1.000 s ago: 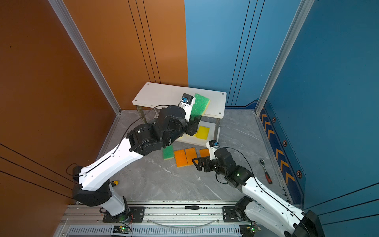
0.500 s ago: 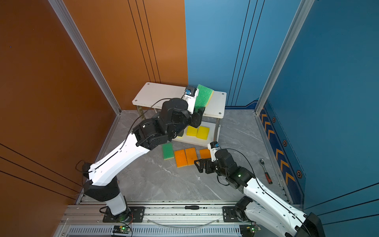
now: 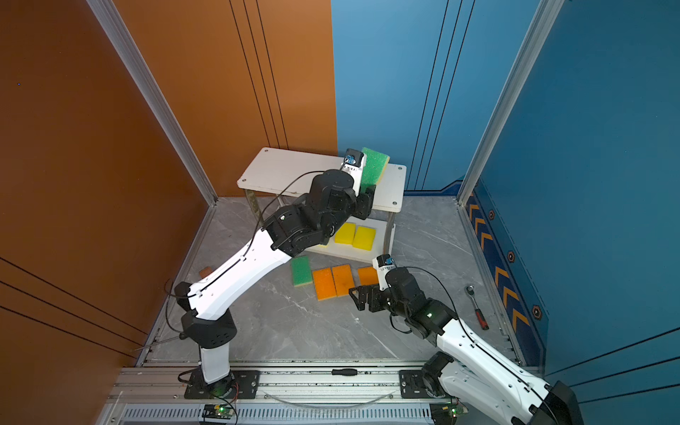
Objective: Place and organize the cleaning sponges onto the shelf
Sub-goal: 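Move the held bright green sponge over the far corner of the shelf top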
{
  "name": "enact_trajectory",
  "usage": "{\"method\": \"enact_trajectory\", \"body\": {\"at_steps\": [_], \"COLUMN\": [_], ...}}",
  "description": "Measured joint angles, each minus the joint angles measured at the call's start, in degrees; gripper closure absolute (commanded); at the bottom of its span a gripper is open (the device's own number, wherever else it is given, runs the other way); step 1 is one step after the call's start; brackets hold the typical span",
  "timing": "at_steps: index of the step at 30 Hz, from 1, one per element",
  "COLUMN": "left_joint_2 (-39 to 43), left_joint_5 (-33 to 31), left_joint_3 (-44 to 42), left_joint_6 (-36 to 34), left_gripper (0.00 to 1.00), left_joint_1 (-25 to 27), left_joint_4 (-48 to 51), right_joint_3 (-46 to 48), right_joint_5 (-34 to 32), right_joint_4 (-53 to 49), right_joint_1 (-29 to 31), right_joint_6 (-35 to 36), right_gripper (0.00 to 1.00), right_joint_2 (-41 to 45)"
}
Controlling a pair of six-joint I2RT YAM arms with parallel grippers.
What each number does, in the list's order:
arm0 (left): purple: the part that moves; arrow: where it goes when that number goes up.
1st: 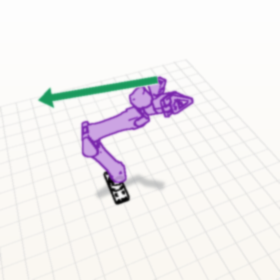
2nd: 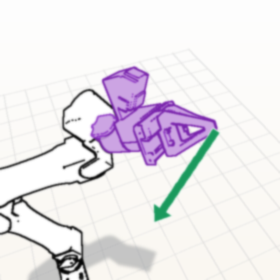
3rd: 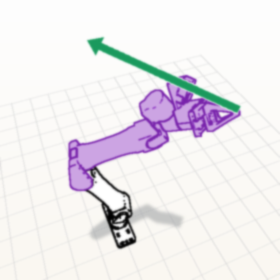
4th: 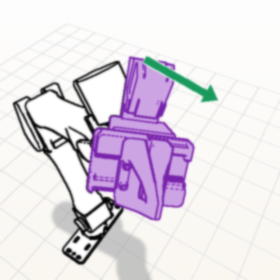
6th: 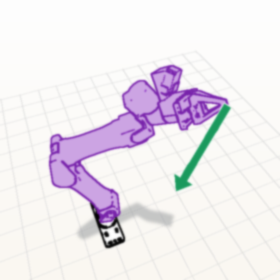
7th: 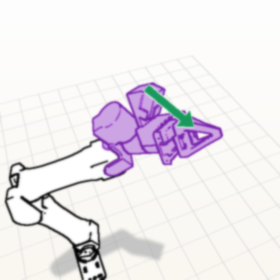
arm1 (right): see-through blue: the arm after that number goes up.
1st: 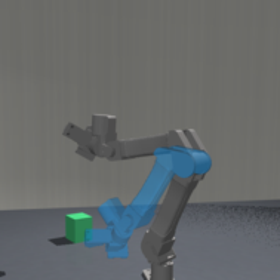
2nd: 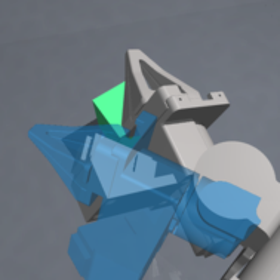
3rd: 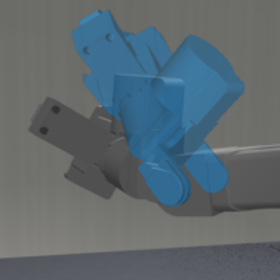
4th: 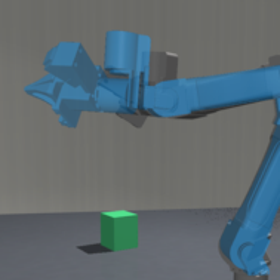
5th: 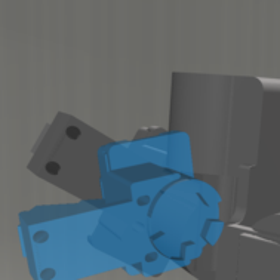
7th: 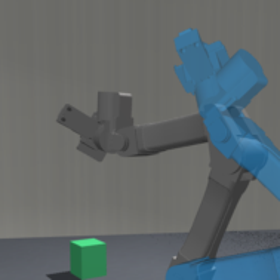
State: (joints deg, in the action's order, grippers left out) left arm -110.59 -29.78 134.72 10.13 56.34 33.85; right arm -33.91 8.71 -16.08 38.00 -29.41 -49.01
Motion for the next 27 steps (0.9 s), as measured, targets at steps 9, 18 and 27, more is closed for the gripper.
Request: {"method": "enact_trajectory", "body": {"at_steps": [9, 18, 27], "left_joint_2": [-1.68, -2.78, -6.10], "left_joint_5": [0.24, 0.68, 1.11], "left_joint_3": [0.13, 1.88, 4.00], "left_joint_6": [2.84, 4.48, 4.76], "left_gripper": [0.39, 0.39, 0.37], "left_joint_1": [-1.44, -1.60, -1.60], "left_joint_4": [0.00, -0.04, -0.20], "right_joint_3": [0.00, 0.00, 0.00], "right_joint_5": [-0.02, -0.02, -0.04], "right_joint_4": [-0.02, 0.00, 0.00], "right_joint_1": [0.00, 0.00, 0.00], "right_joint_6": [0.00, 0.00, 0.00], "right_gripper": [0.00, 0.00, 0.00], "right_joint_2": [0.00, 0.00, 0.00]}}
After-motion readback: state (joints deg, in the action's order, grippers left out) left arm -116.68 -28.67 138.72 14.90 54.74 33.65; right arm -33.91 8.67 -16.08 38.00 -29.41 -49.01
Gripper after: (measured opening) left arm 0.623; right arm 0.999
